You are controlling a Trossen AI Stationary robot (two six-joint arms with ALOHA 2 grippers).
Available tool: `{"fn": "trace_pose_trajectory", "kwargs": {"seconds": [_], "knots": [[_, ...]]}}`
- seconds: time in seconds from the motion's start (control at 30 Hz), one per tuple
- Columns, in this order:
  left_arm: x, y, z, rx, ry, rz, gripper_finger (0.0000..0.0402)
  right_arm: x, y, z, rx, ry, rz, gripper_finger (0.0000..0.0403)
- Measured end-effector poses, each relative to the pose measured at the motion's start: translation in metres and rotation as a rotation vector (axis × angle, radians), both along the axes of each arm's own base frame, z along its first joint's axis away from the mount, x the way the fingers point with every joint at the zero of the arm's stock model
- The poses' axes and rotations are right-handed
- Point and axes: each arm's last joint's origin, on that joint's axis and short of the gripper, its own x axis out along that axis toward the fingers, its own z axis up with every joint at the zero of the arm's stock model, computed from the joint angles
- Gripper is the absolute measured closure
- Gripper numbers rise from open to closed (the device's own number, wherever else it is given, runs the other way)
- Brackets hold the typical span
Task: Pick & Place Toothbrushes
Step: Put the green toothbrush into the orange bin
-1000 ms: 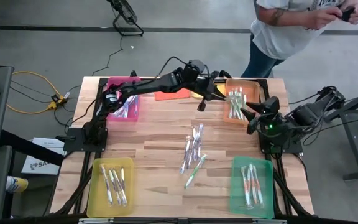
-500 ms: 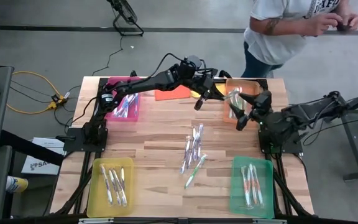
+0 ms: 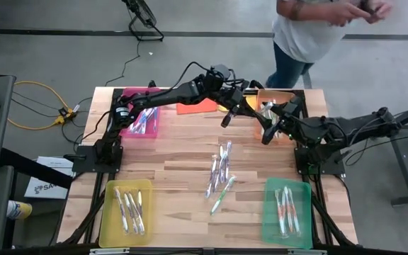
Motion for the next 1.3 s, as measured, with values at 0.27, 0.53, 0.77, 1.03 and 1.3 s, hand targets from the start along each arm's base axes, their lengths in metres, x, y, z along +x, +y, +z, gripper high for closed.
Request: {"fn": "trace_pose_trajectory", "kwargs": {"seconds": [0.27,0.53,0.77,1.03,1.3], "knots": [[0.0,0.0,0.0,-0.023,0.01,0.001,0.039,0.0,0.0,0.0,0.001,0.0,0.003,0.0294],[0.0,-0.001,0.0,-0.028,0.012,-0.009,0.0353,-0.003,0.0,0.001,0.009,-0.002,0.046,0.0387],[-0.017,0.011,0.012,-0.032,0.064,0.051,0.0262,-0.017,-0.004,0.004,0.061,-0.039,0.038,0.039],[-0.079,0.012,0.047,0.162,0.287,0.279,0.0271,-0.031,-0.024,-0.005,0.162,-0.009,-0.1,0.039],[-0.138,-0.009,0.081,0.352,0.423,0.353,0.0313,-0.037,-0.067,-0.011,0.371,0.146,-0.302,0.039]]}}
